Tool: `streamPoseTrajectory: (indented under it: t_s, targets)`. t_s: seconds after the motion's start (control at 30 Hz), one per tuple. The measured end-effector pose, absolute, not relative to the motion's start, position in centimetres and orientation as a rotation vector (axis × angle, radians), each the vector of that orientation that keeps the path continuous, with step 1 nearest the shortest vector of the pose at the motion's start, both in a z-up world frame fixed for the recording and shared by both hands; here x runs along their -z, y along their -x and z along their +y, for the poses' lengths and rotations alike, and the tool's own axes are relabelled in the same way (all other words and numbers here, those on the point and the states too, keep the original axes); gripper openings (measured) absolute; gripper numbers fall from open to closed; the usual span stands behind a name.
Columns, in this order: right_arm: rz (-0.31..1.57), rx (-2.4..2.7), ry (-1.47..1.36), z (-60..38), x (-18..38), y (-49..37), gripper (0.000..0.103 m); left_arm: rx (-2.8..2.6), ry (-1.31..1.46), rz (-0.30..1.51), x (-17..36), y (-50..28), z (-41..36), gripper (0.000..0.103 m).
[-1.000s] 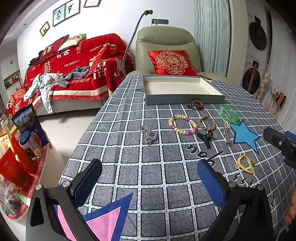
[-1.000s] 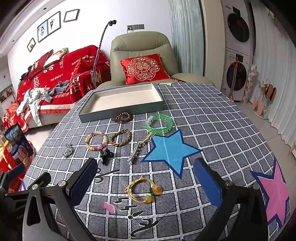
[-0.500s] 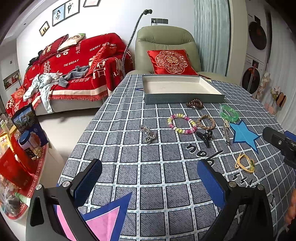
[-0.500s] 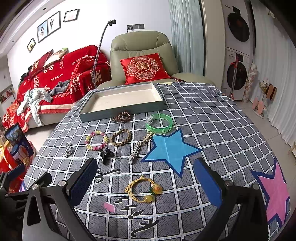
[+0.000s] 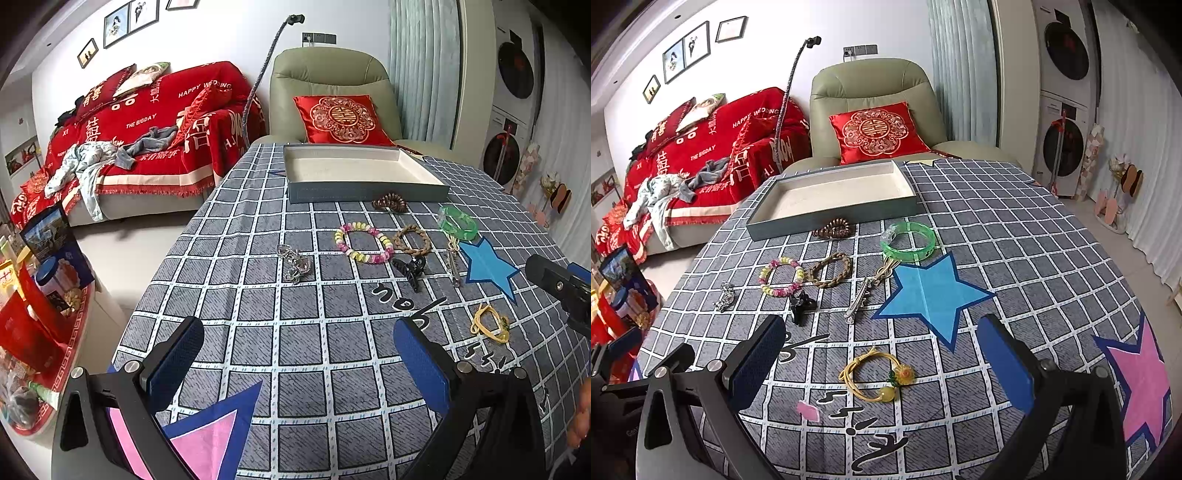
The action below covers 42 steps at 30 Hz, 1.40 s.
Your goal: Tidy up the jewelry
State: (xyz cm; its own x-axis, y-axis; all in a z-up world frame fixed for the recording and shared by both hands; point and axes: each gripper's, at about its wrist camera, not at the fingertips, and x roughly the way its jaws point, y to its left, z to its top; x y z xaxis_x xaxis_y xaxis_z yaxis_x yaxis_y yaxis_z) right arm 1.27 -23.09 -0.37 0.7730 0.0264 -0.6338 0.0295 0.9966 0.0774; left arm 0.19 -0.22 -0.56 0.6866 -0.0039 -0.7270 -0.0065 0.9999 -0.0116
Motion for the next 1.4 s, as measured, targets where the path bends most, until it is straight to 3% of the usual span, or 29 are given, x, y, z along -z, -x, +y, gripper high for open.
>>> streamPoseTrajectory:
  t_s: [0.47, 1.17, 1.23, 1.37, 1.4]
  targets:
    - [0.721, -0.002, -0.091, -23.6, 1.0, -2.0, 0.103, 0.027, 0.054, 0.862, 1.7, -1.9, 0.5, 0.103]
    - [0.998, -0.050, -0.061, -24.1, 6.0, -5.4, 0.103, 0.113, 0.013, 1.006, 4.6, -10.4, 1.6, 0.102]
    - [1.022, -0.050, -0.040, -23.6, 6.5, -6.1, 0.103, 0.125, 0.021, 1.022, 5.0, -11.1, 1.4, 0.085]
    - [1.090, -0.034, -0.017, -23.1, 7.9, -6.7, 0.102, 0.140, 0.011, 1.019, 5.3, -11.6, 0.8, 0.080]
    - [1.081, -0.022, 0.012, -22.9, 7.9, -6.5, 0.100, 0.143, 0.004, 1.013, 5.3, -11.6, 0.6, 0.071]
